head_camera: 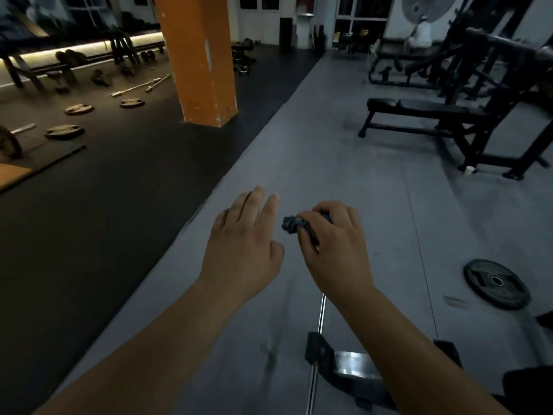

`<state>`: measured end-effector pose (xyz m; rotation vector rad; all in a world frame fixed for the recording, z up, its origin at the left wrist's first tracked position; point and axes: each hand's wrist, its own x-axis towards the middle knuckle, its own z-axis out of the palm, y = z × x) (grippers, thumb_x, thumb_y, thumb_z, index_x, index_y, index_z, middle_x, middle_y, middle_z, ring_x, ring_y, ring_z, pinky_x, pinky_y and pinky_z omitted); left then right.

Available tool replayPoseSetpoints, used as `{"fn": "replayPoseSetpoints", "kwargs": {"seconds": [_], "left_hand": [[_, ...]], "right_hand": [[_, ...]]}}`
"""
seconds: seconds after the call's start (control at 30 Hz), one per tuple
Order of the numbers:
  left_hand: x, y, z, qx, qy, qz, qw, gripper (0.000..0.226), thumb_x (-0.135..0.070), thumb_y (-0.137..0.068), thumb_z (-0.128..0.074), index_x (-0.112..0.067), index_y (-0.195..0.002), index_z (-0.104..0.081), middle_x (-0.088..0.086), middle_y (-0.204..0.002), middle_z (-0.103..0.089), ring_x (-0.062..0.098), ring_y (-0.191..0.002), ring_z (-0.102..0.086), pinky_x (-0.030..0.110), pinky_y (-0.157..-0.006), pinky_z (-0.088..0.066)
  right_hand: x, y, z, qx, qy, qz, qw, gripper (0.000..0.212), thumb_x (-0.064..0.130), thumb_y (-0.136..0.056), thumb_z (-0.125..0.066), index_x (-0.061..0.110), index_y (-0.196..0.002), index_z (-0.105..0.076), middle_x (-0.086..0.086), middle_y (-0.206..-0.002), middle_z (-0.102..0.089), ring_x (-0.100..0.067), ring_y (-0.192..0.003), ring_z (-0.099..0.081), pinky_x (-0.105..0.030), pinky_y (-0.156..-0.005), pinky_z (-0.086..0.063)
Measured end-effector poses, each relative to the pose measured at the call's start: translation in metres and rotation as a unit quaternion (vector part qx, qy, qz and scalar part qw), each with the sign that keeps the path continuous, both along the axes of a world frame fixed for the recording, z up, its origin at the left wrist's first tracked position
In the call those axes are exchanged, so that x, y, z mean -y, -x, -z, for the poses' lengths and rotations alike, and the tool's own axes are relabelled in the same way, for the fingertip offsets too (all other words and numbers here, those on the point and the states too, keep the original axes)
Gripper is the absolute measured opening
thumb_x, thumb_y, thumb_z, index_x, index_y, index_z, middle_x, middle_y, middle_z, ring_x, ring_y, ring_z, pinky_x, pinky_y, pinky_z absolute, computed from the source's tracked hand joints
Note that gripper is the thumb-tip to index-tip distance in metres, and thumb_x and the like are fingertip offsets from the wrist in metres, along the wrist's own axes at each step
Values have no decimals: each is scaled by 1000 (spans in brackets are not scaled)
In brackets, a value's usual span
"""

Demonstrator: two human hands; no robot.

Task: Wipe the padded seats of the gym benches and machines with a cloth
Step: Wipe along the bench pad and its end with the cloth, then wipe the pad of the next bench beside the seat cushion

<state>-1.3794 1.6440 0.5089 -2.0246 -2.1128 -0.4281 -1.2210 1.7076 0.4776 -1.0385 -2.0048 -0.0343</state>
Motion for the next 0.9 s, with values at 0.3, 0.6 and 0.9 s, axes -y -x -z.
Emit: {"fn": "replayPoseSetpoints", "kwargs": {"seconds": [0.3,0.6,0.9], "left_hand": [[-135,77,4,5,-4,64,998,72,-36,-80,-27,-16,-149,-35,10,-159,-31,28,-145,-30,47,-108,-37],[-375,128,-16,-2,-8,120,993,74,-35,-81,-23,-16,-152,-32,10,-161,-27,27,-146,-28,46,-114,-35],[-608,180,-15,7,-16,177,984,71,-33,-81,-27,-17,-150,-34,8,-160,-29,26,-143,-32,44,-109,-37]], "right_hand": [[-117,81,2,-33,-8,51,998,16,21,-93,-64,14,-105,-73,-3,-105,-58,-18,-98,-48,-29,-82,-44],[-333,112,-9,-31,2,123,992,16,23,-94,-65,15,-106,-72,0,-107,-57,-17,-99,-46,-30,-81,-47],[-541,157,-17,-19,3,178,984,18,25,-93,-64,15,-107,-72,2,-108,-57,-16,-99,-46,-31,-82,-48]]}}
